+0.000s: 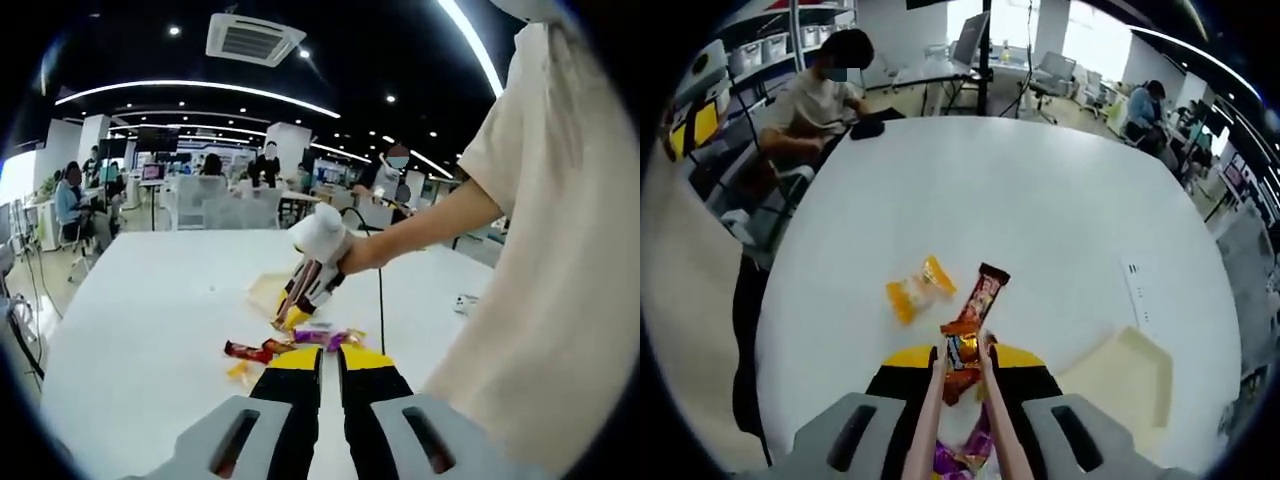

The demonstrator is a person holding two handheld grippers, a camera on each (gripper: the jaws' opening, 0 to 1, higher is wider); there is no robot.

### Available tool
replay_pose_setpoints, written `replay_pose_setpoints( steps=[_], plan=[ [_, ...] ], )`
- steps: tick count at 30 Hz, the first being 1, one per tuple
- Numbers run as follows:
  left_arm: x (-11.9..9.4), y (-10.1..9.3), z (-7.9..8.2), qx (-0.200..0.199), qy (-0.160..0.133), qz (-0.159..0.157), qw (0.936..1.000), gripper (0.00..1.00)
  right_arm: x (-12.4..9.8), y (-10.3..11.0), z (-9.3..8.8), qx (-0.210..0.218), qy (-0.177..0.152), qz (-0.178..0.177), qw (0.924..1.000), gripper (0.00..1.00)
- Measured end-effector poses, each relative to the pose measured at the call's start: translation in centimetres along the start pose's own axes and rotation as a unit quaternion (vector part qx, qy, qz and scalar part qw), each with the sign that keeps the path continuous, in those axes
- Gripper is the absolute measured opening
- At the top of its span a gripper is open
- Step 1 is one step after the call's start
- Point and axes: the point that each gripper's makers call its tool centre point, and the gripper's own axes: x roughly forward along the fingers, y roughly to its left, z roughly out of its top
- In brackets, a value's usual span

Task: Place the target food into the container with the food tongs after gripping and lifting it, then release it inside without dropping or visibly crushing the food.

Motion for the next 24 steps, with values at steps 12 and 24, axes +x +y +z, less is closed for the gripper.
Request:
replay_pose_setpoints(
  steps=[12, 24],
  plan=[
    [-0.3, -0.5, 0.1, 0.003, -0.015, -0.006, 0.9999, 0.03, -2.3, -1.0, 0.7, 0.002, -0.004, -0.030, 0.9996, 0.20],
    [-0.4, -1.1, 1.3, 0.024, -0.030, -0.012, 0.9992, 0.02, -4.4, -2.0, 0.6, 0.008, -0.009, -0.054, 0.9985, 0.20]
  ],
)
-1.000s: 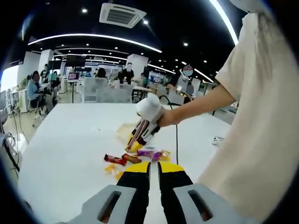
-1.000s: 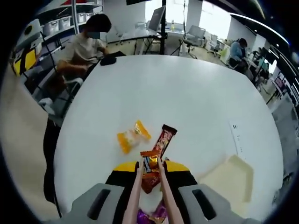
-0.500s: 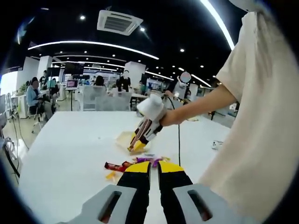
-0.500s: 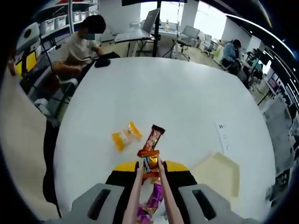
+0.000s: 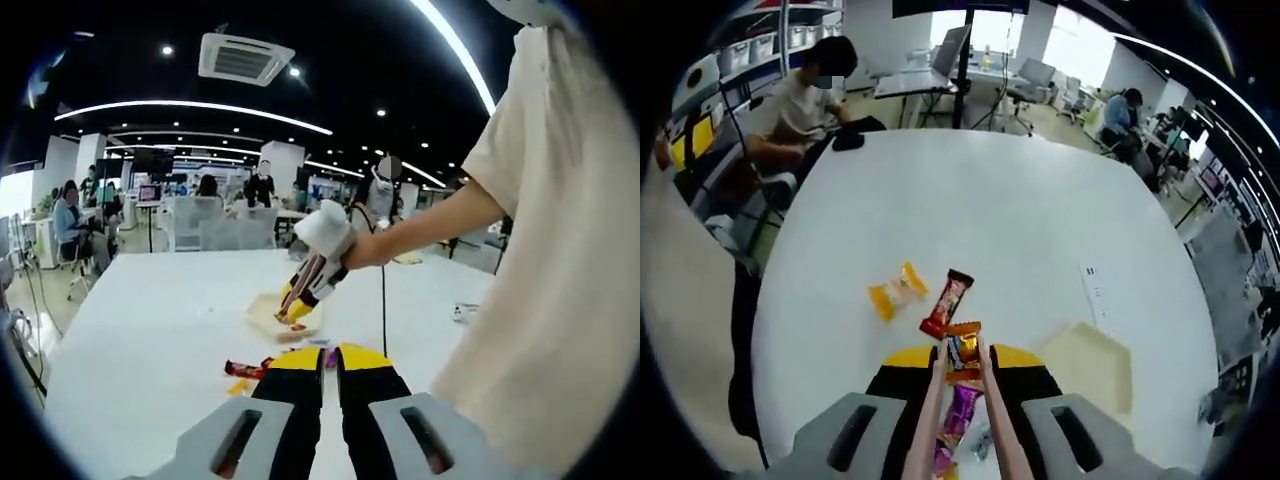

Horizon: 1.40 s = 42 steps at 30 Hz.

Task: Place the target food into the container with the food tongs after gripping and lifting it, then release it inside without dropping or visibly crushing the food.

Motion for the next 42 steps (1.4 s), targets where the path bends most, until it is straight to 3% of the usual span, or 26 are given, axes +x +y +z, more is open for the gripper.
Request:
replay_pose_setpoints(
  steps=[16, 42],
  plan=[
    [0.1, -0.3, -0.5, 0.002, 0.006, -0.008, 0.9999, 0.02, -2.4, -3.2, -0.2, 0.012, -0.010, -0.040, 0.9991, 0.20],
    [1.3, -0.8, -0.6, 0.001, 0.012, -0.015, 0.9998, 0.03, -5.0, -6.9, -1.4, 0.031, -0.013, -0.073, 0.9968, 0.20]
  ],
)
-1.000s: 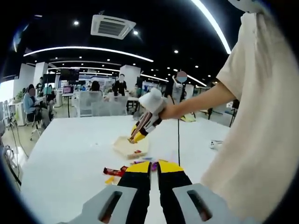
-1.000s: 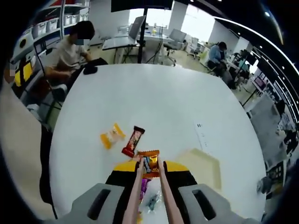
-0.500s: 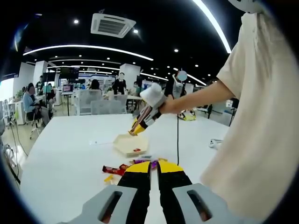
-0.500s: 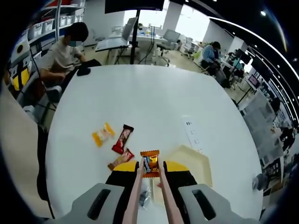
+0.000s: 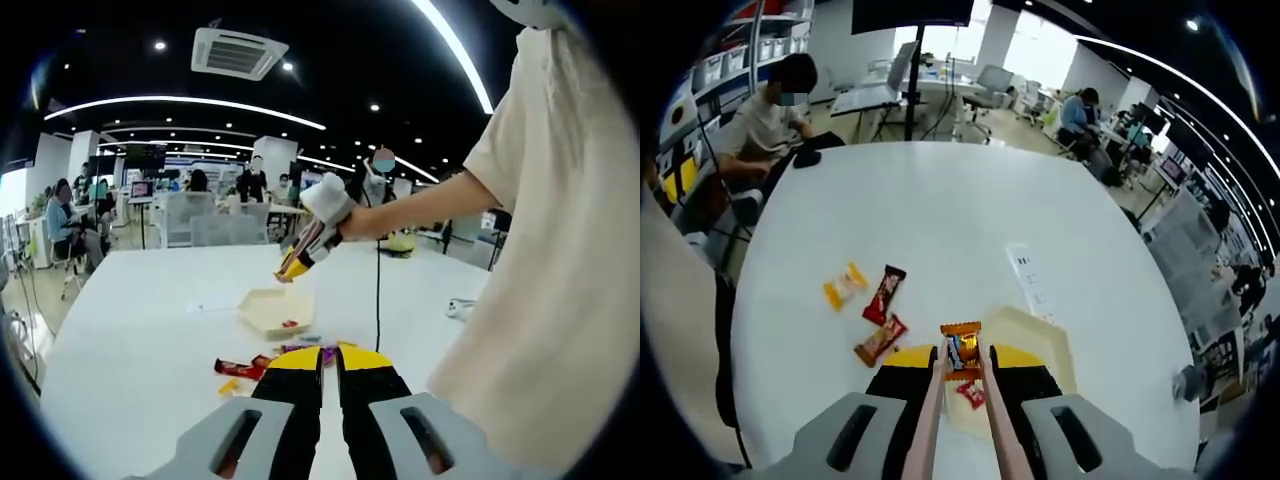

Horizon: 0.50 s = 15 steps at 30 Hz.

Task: Place the target food into the container with the food tongs after gripping and lifting it, then release it inside without dropping or visibly crushing the food.

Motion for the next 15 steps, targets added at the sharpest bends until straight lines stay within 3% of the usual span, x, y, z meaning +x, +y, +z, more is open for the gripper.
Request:
replay_pose_setpoints(
  steps=[15],
  plan=[
    [0.2, -0.2, -0.4, -0.006, 0.005, 0.002, 1.0000, 0.03, -0.6, -2.2, -0.2, 0.003, -0.002, -0.014, 0.9999, 0.20]
  ],
)
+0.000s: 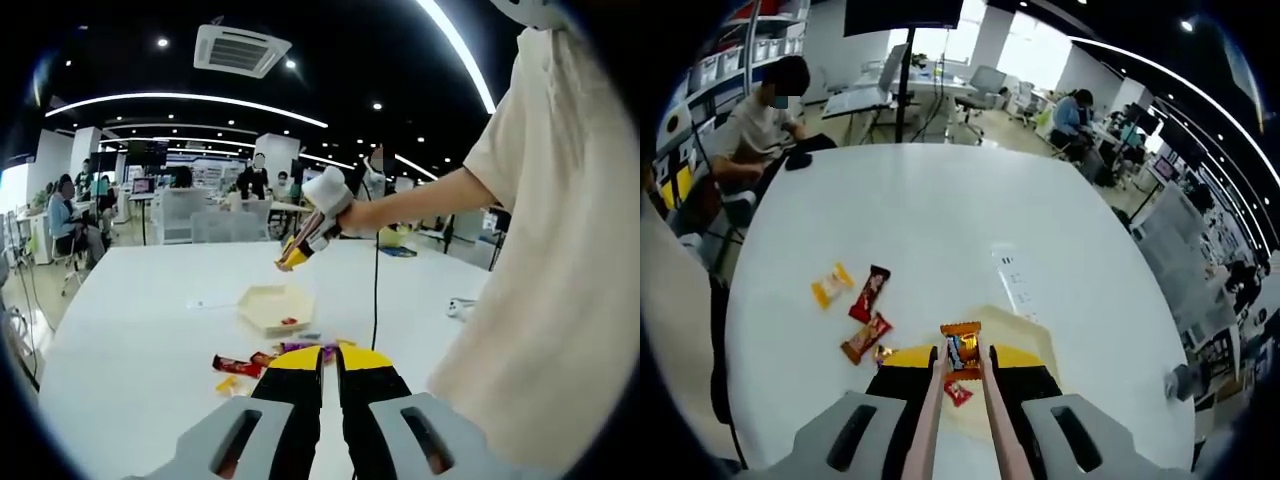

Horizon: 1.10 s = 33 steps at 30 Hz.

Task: Place the target food into the container with the food tongs after gripping and lifting it, then release it inside without dropping or visibly crushing the food.

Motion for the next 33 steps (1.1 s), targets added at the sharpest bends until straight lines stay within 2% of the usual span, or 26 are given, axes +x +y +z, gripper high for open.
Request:
replay_pose_setpoints(
  steps=[12, 33],
  plan=[
    [0.5, -0.1, -0.2, -0.001, 0.002, -0.005, 1.0000, 0.03, -0.4, -1.5, -0.8, 0.005, 0.002, -0.010, 0.9999, 0.20],
    [0.8, 0.4, -0.4, -0.005, 0.006, -0.003, 1.0000, 0.03, -0.2, -3.3, -0.4, 0.026, -0.005, -0.023, 0.9994, 0.20]
  ],
)
